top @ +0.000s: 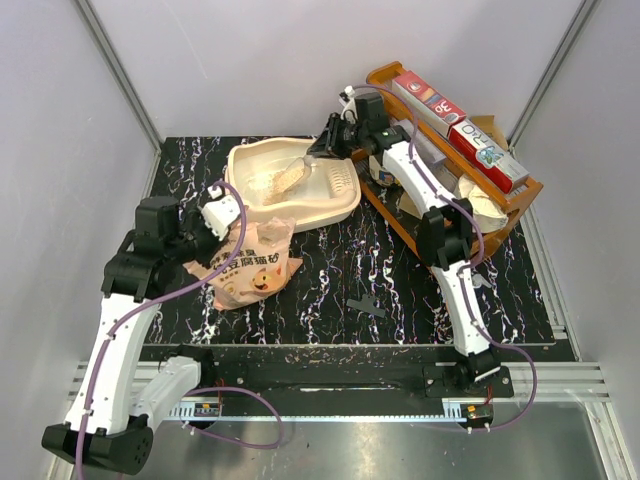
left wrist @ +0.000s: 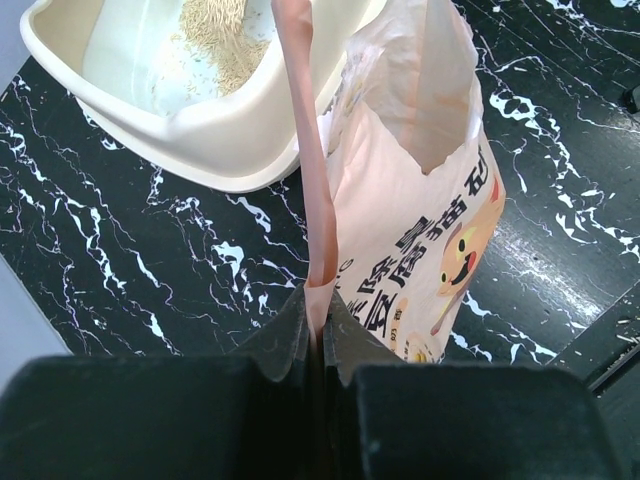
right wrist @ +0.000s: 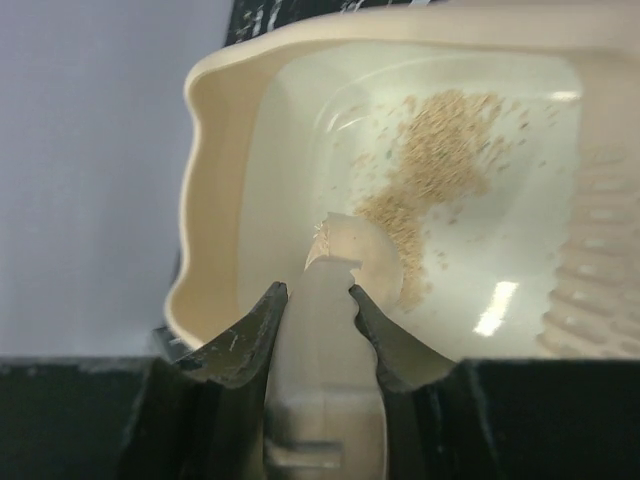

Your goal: Fill the litter box with clean litter

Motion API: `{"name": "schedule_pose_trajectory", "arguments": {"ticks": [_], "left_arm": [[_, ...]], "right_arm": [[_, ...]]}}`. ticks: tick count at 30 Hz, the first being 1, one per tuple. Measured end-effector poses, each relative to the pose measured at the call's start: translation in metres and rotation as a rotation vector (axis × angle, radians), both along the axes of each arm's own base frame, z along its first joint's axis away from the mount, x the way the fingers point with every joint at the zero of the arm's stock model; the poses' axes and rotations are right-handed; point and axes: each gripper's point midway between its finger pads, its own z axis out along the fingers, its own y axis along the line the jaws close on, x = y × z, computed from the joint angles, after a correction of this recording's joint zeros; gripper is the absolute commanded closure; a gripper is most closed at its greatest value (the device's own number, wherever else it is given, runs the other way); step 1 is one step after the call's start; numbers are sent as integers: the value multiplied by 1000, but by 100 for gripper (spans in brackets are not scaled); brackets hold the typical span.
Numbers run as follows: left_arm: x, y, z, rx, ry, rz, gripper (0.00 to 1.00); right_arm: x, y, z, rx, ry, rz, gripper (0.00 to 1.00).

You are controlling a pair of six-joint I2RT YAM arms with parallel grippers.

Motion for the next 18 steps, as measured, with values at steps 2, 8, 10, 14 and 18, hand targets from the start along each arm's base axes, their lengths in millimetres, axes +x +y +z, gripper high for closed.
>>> {"name": "schedule_pose_trajectory", "arguments": {"ticks": [2, 8, 10, 14, 18], "left_arm": [[-3, 0, 0, -5, -7, -4, 100], [-9, -1, 0, -25, -16, 1, 100], [-10, -1, 0, -35, -18, 8, 100], [-10, -2, -1, -61, -16, 23, 100], [-7, -3, -1, -86, -14, 42, 100]], "right_arm": [[5, 1, 0, -67, -81, -14, 100], [18, 6, -2, -355, -410, -18, 100], [14, 8, -5, -450, -490, 9, 100], [5, 8, -3, -572, -606, 70, 100], [-4, -7, 17, -637, -692, 117, 100]]}}
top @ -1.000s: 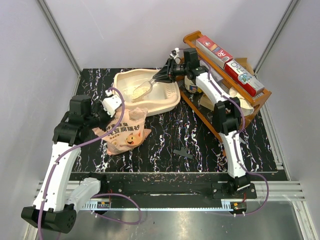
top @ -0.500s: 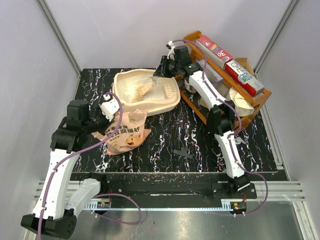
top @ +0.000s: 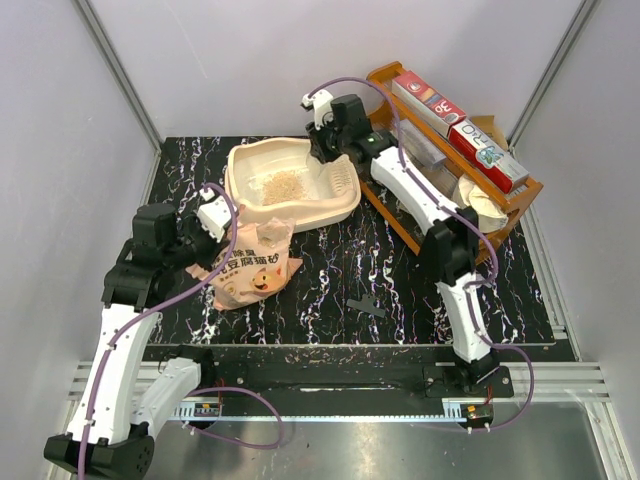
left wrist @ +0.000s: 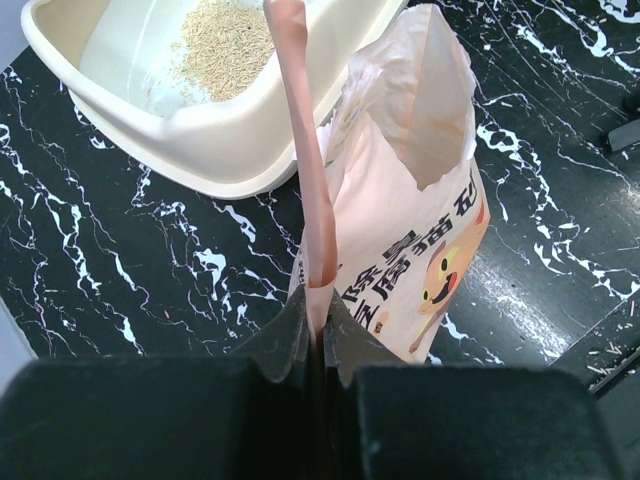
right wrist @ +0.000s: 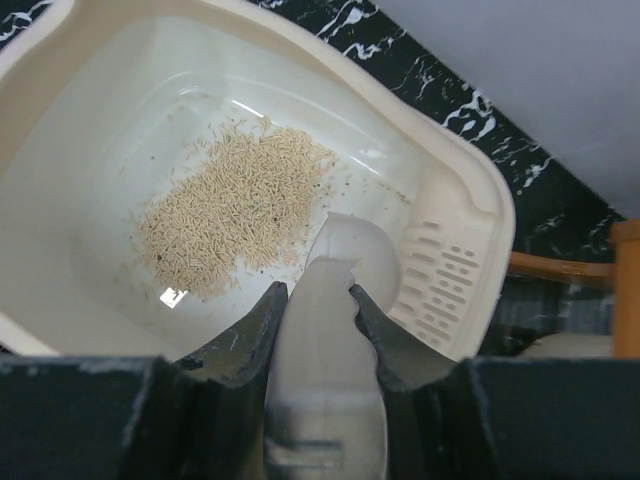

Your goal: Fill the litter box with clean litter

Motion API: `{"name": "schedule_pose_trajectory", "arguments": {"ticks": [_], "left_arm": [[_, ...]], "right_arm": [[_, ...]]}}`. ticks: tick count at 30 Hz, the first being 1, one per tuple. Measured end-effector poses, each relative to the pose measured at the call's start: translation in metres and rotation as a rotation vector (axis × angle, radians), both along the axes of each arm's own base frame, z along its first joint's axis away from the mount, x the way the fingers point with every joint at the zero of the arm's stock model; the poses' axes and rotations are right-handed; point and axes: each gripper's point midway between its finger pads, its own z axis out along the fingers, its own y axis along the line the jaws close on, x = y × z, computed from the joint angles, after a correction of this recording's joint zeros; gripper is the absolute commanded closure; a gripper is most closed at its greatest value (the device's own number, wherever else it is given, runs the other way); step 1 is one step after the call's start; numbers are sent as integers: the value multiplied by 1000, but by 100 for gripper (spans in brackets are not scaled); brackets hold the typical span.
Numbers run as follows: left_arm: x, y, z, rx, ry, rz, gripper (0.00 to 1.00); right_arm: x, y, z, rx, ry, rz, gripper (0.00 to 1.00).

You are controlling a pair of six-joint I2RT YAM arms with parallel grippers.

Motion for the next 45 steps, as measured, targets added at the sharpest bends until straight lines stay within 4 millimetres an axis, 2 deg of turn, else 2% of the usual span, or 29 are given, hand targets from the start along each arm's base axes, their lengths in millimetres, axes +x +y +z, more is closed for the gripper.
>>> {"name": "schedule_pose_trajectory", "arguments": {"ticks": [2, 5, 8, 10, 12, 14, 15, 19, 27, 32, 35, 39, 45], "left_arm": [[1, -1, 0, -11, 0, 7, 100], [1, -1, 0, -24, 8, 14, 100], [1, -2, 0, -33, 12, 18, 100], [1, -2, 0, -38, 15, 21, 100], [1, -2, 0, -41, 17, 23, 100], [2, -2, 0, -44, 20, 24, 100], [3, -2, 0, -45, 20, 25, 100], [4, -2, 0, -47, 20, 27, 100], [5, -2, 0, -47, 20, 26, 100], [4, -4, 0, -52, 22, 21, 100], [4, -4, 0, -60, 27, 24, 100], [3, -5, 0, -77, 38, 37, 100], [5, -9, -1, -126, 73, 60, 100]], "right_arm": [[-7, -8, 20, -5, -29, 18, 100], [-30, -12, 65, 40, -59, 97, 100], [-70, -11, 121, 118, -78, 252, 100], [-104, -7, 156, 178, -88, 378, 100], [-138, -3, 180, 221, -90, 502, 100], [-165, -1, 190, 241, -81, 601, 100], [-181, 2, 190, 243, -68, 667, 100], [-207, 9, 168, 222, 14, 787, 100], [-216, 25, 102, 146, 173, 884, 100], [-221, 43, 83, 111, 191, 914, 100], [-226, 57, 71, 85, 242, 869, 100], [-227, 71, 53, 39, 357, 687, 100], [-210, 66, 24, 6, 487, 376, 100]]}}
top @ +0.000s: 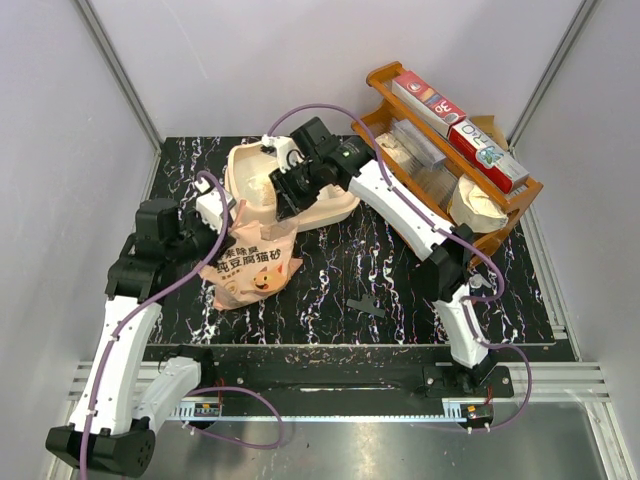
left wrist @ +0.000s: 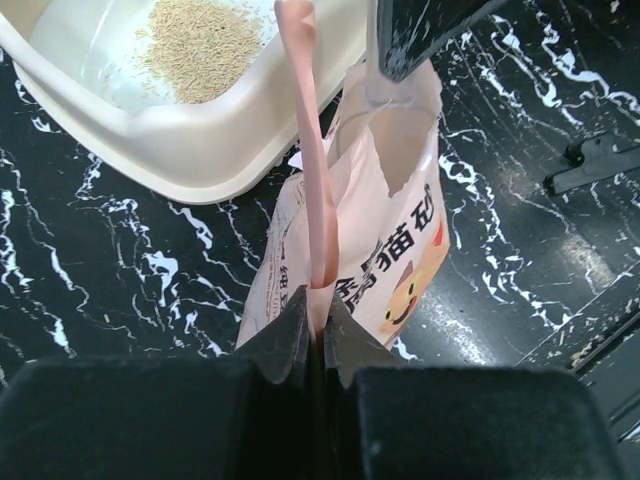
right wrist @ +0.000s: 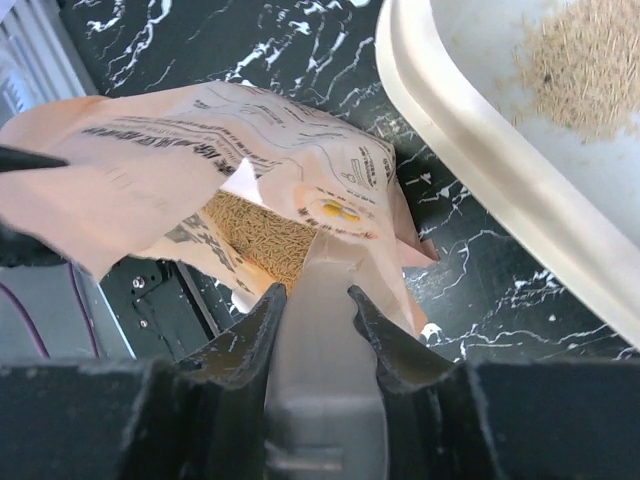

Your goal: Fill the litter box with clean litter

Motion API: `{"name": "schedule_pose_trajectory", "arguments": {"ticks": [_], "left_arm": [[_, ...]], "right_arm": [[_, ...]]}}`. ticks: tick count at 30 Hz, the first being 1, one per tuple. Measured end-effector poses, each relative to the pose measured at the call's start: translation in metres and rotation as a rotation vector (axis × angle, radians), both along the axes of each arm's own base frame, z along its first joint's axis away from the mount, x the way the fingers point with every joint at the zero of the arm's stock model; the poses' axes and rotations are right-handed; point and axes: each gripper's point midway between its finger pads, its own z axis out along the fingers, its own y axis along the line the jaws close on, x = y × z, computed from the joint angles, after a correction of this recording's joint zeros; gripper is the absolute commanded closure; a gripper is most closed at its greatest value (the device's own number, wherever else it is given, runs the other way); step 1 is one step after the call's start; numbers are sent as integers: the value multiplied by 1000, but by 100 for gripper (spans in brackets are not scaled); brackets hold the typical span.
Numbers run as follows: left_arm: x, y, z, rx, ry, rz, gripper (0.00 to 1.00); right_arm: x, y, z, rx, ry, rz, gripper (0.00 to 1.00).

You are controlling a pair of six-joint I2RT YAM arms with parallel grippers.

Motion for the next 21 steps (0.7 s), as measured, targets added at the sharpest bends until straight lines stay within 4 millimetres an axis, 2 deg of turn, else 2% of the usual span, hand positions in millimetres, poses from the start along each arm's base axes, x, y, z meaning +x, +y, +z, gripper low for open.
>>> {"name": "schedule_pose_trajectory", "arguments": {"ticks": [10, 21], "left_arm": [[1, -9, 1, -101, 60, 36, 100], [1, -11, 0, -146, 90, 69, 100]], "right_arm": [[-3, 8, -41, -33, 82, -149, 100], [-9, 25, -63, 9, 180, -204, 100]]}}
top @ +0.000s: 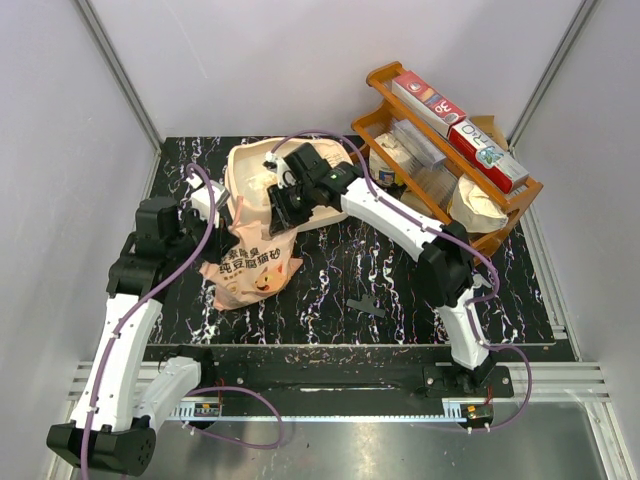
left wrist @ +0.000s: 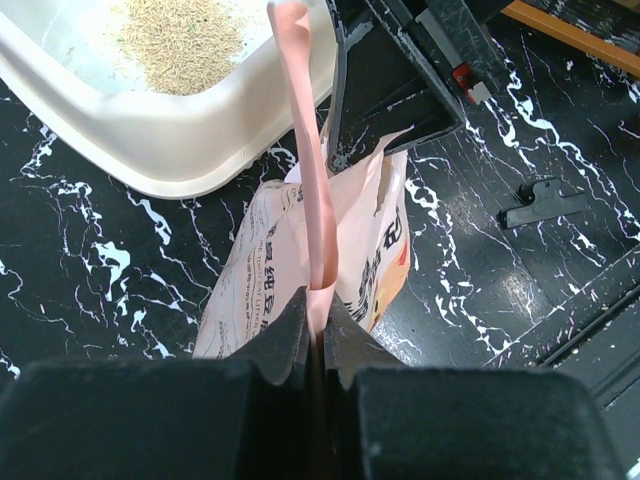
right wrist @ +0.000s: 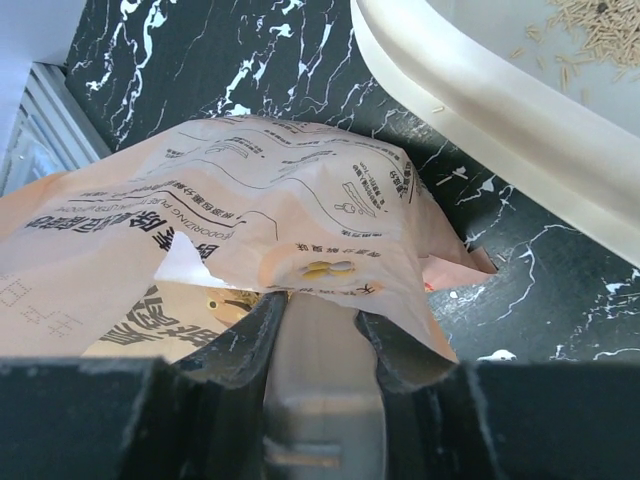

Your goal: Fill the litter box with clean litter

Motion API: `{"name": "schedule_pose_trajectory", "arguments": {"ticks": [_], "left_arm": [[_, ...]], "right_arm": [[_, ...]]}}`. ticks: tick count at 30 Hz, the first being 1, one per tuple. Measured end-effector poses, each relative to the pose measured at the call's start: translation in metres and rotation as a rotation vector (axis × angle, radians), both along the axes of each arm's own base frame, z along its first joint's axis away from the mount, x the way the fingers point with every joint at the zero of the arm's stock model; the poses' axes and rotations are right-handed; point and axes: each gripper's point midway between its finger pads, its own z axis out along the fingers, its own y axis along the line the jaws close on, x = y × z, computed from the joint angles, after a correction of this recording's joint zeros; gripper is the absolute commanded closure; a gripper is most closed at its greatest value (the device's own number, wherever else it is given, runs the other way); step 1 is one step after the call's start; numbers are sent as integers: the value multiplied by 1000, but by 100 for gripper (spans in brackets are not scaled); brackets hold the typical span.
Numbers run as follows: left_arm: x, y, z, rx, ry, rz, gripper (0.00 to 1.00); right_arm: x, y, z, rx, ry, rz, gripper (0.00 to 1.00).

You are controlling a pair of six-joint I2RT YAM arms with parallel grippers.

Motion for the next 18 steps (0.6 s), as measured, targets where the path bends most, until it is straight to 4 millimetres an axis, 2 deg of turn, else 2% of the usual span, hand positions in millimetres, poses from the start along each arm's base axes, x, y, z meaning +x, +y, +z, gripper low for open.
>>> {"name": "schedule_pose_trajectory", "arguments": {"ticks": [6, 11, 18], "left_arm": [[0, 1, -2, 3, -6, 1, 100], [-2, 3, -4, 22, -11, 2, 100], [-1, 7, -5, 63, -36, -14, 100]], "right_arm": [[0, 13, -9, 81, 94, 26, 100], [0, 22, -12, 198, 243, 56, 100], [10, 24, -1, 387, 537, 58, 100]]}}
